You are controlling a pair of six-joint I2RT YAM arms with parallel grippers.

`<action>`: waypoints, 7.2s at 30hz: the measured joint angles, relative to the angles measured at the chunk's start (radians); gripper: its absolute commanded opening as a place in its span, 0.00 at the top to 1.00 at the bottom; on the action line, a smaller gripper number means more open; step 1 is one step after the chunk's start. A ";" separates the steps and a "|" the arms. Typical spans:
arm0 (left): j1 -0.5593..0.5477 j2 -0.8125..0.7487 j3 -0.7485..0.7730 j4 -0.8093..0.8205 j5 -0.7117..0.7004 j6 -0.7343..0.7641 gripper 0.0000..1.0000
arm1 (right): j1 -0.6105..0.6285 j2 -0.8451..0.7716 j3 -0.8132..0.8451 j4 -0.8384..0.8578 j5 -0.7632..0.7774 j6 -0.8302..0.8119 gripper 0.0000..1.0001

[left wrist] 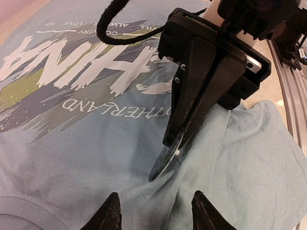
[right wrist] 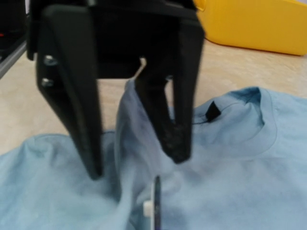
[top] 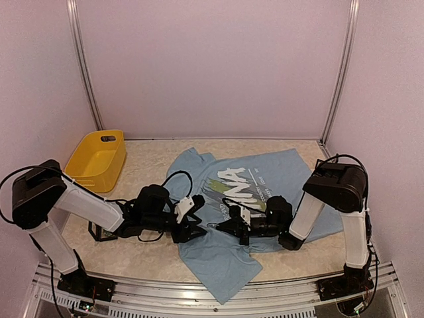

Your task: Pin the brooch onto the clothing

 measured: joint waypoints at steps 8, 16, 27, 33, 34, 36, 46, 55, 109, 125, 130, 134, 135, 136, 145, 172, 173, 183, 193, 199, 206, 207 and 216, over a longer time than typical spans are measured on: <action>0.010 -0.053 -0.037 0.042 -0.001 0.019 0.73 | -0.006 0.000 0.026 0.000 -0.030 0.028 1.00; 0.011 -0.026 -0.019 0.053 -0.002 0.036 0.77 | -0.006 0.000 0.031 0.000 -0.050 0.034 1.00; -0.006 0.038 0.036 0.039 0.008 0.049 0.88 | -0.008 0.000 0.032 -0.002 -0.068 0.033 1.00; -0.016 0.042 0.036 0.034 0.011 0.068 1.00 | -0.012 0.000 0.040 -0.018 -0.077 0.034 1.00; -0.018 0.042 0.036 0.033 0.010 0.068 1.00 | -0.014 0.000 0.041 -0.021 -0.079 0.033 1.00; -0.018 0.042 0.036 0.030 0.009 0.070 1.00 | -0.014 -0.002 0.044 -0.035 -0.082 0.030 1.00; -0.029 -0.020 0.044 -0.033 0.002 0.071 1.00 | -0.036 -0.164 0.019 -0.229 -0.055 -0.039 0.79; -0.040 -0.039 0.061 -0.111 -0.012 0.071 1.00 | -0.044 -0.217 -0.008 -0.381 -0.092 -0.057 0.65; -0.043 -0.086 0.076 -0.203 -0.002 0.086 1.00 | -0.031 -0.130 0.182 -0.482 -0.266 0.092 0.69; -0.040 -0.086 0.075 -0.209 -0.013 0.087 1.00 | -0.029 -0.114 0.222 -0.510 -0.232 0.119 0.76; -0.037 -0.086 0.075 -0.209 -0.025 0.087 1.00 | -0.029 -0.114 0.223 -0.509 -0.198 0.182 0.79; -0.035 -0.086 0.075 -0.209 -0.033 0.087 1.00 | -0.030 -0.114 0.223 -0.502 -0.186 0.236 0.84; -0.035 -0.086 0.075 -0.208 -0.037 0.087 1.00 | -0.031 -0.114 0.223 -0.501 -0.185 0.248 0.85; -0.035 -0.086 0.075 -0.207 -0.042 0.087 1.00 | -0.031 -0.114 0.223 -0.499 -0.184 0.260 0.86; -0.031 -0.086 0.076 -0.188 -0.050 0.089 1.00 | -0.035 -0.114 0.201 -0.441 -0.179 0.333 0.86; -0.216 -0.077 0.079 -0.237 -0.525 0.244 0.64 | -0.084 -0.270 0.132 -0.527 -0.092 0.183 0.57; -0.240 -0.073 0.085 -0.256 -0.569 0.268 0.52 | -0.084 -0.290 0.122 -0.533 -0.077 0.172 0.57; -0.386 -0.068 0.266 -0.586 -0.650 0.266 0.39 | -0.084 -0.474 0.023 -0.626 0.129 0.138 0.65; -0.047 -0.197 0.306 -0.581 -0.546 -0.182 0.60 | -0.165 -0.505 0.185 -1.097 0.598 0.361 0.98; 0.132 0.044 0.362 -0.542 -0.578 -0.448 0.61 | -0.282 -0.453 0.194 -1.268 0.692 0.470 1.00; 0.233 0.330 0.552 -0.551 -0.623 -0.535 0.62 | -0.367 -0.293 0.331 -1.330 0.709 0.498 1.00; 0.253 0.351 0.578 -0.543 -0.626 -0.538 0.61 | -0.377 -0.276 0.352 -1.330 0.708 0.497 1.00; 0.302 0.406 0.646 -0.498 -0.611 -0.491 0.48 | -0.420 -0.204 0.494 -1.409 0.710 0.393 1.00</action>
